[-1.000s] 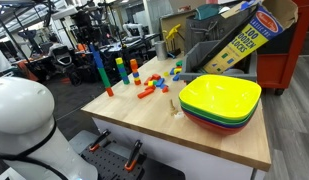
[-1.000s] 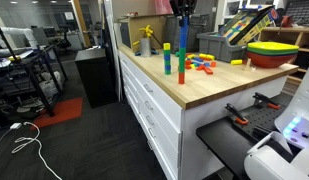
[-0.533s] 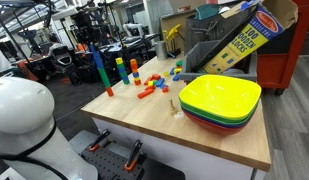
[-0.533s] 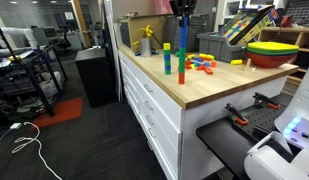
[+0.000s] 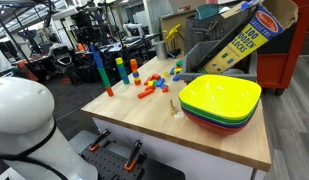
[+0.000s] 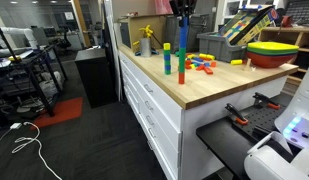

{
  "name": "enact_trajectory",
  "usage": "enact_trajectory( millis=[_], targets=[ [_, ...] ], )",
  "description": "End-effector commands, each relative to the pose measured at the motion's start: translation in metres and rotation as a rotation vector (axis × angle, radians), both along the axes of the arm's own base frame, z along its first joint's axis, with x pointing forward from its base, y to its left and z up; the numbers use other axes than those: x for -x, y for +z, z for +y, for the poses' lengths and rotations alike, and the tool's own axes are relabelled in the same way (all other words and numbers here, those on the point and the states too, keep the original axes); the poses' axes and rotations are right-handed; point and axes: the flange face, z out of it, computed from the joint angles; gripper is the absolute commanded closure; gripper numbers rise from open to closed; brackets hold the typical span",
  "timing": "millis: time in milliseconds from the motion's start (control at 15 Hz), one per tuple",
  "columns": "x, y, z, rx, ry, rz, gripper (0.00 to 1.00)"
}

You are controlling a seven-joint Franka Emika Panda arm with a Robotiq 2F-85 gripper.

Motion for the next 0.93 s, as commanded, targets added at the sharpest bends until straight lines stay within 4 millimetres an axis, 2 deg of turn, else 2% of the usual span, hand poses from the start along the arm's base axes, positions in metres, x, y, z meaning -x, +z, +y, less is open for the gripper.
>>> enact_trajectory(
  millis=[0, 67, 267, 467, 533, 867],
  targets=[
    [-0.0009, 0.0009, 0.0009, -0.015, -0.034, 0.0, 0.92],
    [-0.0008, 0.0007, 0.001, -0.014, -0.034, 0.002, 0.48],
    [-0.0011, 0.0006, 0.001, -0.012, -0.037, 0.002, 0.28],
    [-0.001, 0.0006, 0.001, -0.012, -0.05, 0.001, 0.04],
    [-0.0011, 0.0007, 0.001, -0.012, -0.053, 0.001, 0.01],
    [-0.0019, 0.0005, 0.0006, -0.013, -0.068, -0.006, 0.0]
  ],
)
